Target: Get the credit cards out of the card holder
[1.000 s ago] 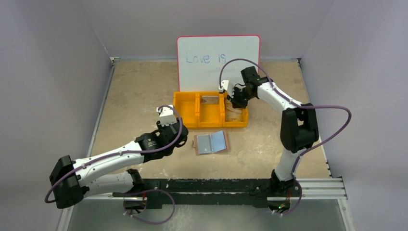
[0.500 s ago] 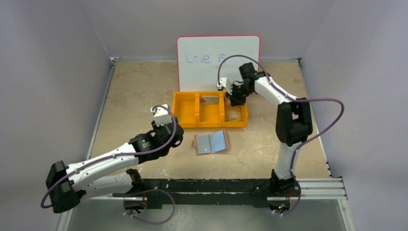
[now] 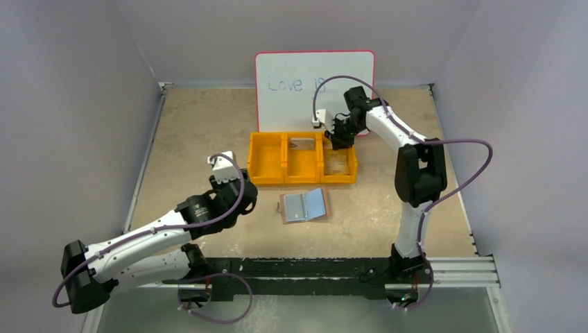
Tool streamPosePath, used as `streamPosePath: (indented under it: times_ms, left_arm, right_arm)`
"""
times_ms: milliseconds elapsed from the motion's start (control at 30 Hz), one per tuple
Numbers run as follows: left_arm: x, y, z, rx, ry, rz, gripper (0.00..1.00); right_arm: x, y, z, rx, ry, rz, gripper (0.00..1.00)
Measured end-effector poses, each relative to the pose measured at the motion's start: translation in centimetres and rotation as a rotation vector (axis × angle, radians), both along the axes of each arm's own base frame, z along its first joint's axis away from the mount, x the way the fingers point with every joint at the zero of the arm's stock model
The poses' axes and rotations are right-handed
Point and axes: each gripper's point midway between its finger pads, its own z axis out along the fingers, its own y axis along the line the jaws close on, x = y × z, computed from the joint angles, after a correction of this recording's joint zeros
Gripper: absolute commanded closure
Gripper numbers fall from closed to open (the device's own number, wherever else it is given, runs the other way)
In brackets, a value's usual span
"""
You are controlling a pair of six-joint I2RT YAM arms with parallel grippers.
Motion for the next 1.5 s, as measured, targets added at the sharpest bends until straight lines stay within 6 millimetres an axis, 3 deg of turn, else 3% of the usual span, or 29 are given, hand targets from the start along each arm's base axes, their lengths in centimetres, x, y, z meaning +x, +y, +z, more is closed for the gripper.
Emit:
streamPosePath:
  times_ms: [100,400,500,633,667,800,867,967,1033,1100,1167,1233,1367,1500]
  left_arm:
    - [-0.1,0.1,-0.1,0.006,0.004,0.000,0.47]
    - [-0.2,0.3,-0.2,0.012,0.007,0.000,0.47]
    - [-0.2,0.2,-0.1,0.010,0.007,0.000,0.46]
    - [0.1,-0.4,-0.3,0.000,0.007,-0.006,0.44]
    - [0.2,-0.7,-0.4,-0.005,0.009,-0.010,0.43]
    - [0.5,-2.2,-1.6,-0.018,0.033,-0.035,0.39]
    - [0.7,-3.0,-2.3,-0.030,0.043,-0.050,0.38]
    - [0.8,-3.8,-3.1,-0.043,0.054,-0.066,0.38]
    - [0.9,-4.3,-3.4,-0.055,0.058,-0.075,0.38]
    - [1.1,-4.9,-3.9,-0.066,0.064,-0.082,0.39]
    - [1.1,-5.4,-4.4,-0.077,0.075,-0.087,0.39]
    - [1.0,-5.7,-4.9,-0.086,0.085,-0.091,0.39]
    - [1.0,-6.2,-5.2,-0.101,0.098,-0.101,0.41]
    - [1.0,-6.6,-5.7,-0.099,0.110,-0.110,0.46]
  right_arm:
    - [0.0,0.0,-0.1,-0.003,-0.001,0.002,0.82]
    - [1.0,0.1,0.7,0.005,-0.037,-0.011,0.79]
    - [1.8,0.4,2.0,0.032,-0.083,-0.056,0.76]
    - [1.4,0.6,7.0,0.156,-0.219,-0.219,0.71]
    - [0.9,0.6,8.4,0.197,-0.246,-0.259,0.65]
    - [-2.2,1.4,15.5,0.516,-0.331,-0.486,0.56]
    - [-4.3,2.1,16.8,0.682,-0.273,-0.590,0.59]
    - [-6.9,3.7,14.6,0.797,-0.080,-0.737,0.61]
    - [-8.9,6.0,10.8,0.777,0.075,-0.825,0.62]
    - [-12.3,8.9,6.8,0.714,0.227,-0.865,0.63]
    - [-15.4,10.8,4.2,0.666,0.341,-0.886,0.62]
    - [-17.7,11.4,2.3,0.646,0.421,-0.924,0.60]
    - [-18.1,11.0,0.5,0.632,0.469,-1.037,0.54]
    - [-18.5,11.9,-0.3,0.603,0.470,-1.046,0.53]
